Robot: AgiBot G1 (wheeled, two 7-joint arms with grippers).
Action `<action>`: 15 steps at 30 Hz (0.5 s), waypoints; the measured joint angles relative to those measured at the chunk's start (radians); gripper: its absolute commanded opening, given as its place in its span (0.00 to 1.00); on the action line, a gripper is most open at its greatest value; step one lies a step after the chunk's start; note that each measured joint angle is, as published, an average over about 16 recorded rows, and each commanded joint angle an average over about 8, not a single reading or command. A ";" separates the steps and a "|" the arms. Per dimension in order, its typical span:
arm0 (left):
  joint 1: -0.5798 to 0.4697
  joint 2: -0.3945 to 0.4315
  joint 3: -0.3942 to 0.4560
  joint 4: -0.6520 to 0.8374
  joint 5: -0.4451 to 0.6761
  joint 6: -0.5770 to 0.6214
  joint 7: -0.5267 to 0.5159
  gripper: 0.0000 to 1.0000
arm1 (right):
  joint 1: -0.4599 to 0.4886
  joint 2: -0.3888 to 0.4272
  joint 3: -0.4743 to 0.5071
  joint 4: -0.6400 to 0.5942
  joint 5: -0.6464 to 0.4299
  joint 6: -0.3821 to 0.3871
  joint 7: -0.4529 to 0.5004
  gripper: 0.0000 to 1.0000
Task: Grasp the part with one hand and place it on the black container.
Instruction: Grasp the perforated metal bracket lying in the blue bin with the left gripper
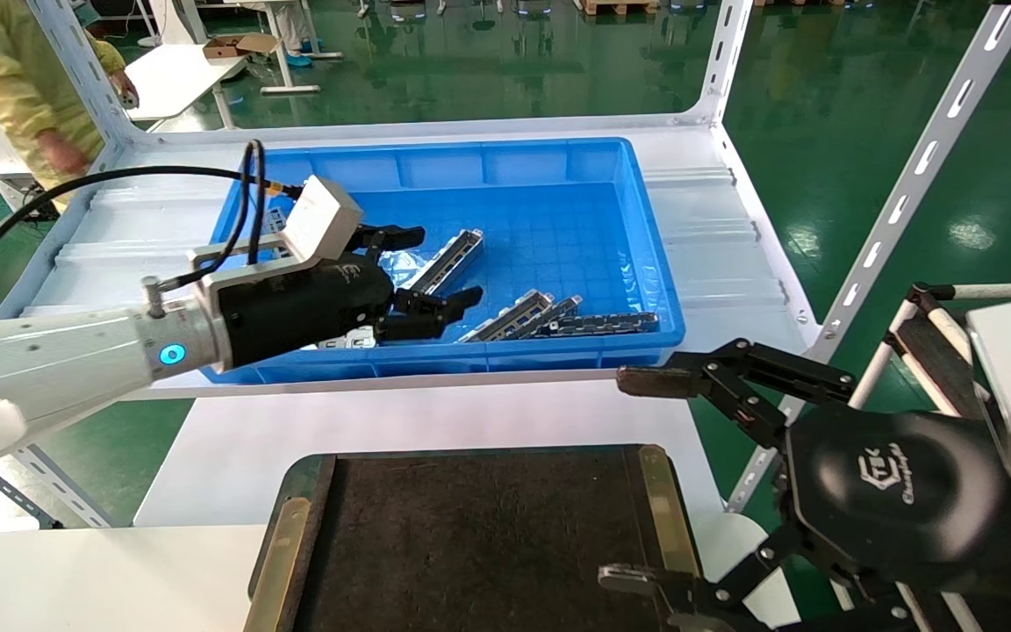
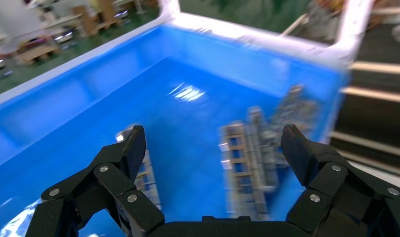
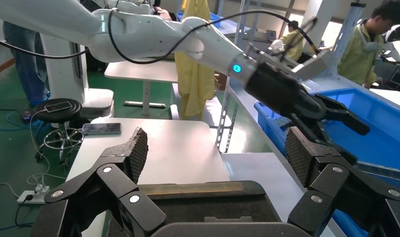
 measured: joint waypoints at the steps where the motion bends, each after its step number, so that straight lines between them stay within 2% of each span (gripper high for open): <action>1: -0.012 0.017 0.003 0.031 0.010 -0.017 0.011 1.00 | 0.000 0.000 0.000 0.000 0.000 0.000 0.000 1.00; 13: -0.134 0.174 0.019 0.358 0.072 -0.167 0.163 1.00 | 0.000 0.000 -0.001 0.000 0.001 0.000 0.000 1.00; 14: -0.141 0.184 0.019 0.380 0.073 -0.176 0.175 1.00 | 0.000 0.000 -0.001 0.000 0.001 0.000 -0.001 0.99; 15: -0.149 0.192 0.019 0.400 0.074 -0.184 0.186 1.00 | 0.000 0.000 -0.001 0.000 0.001 0.000 -0.001 0.89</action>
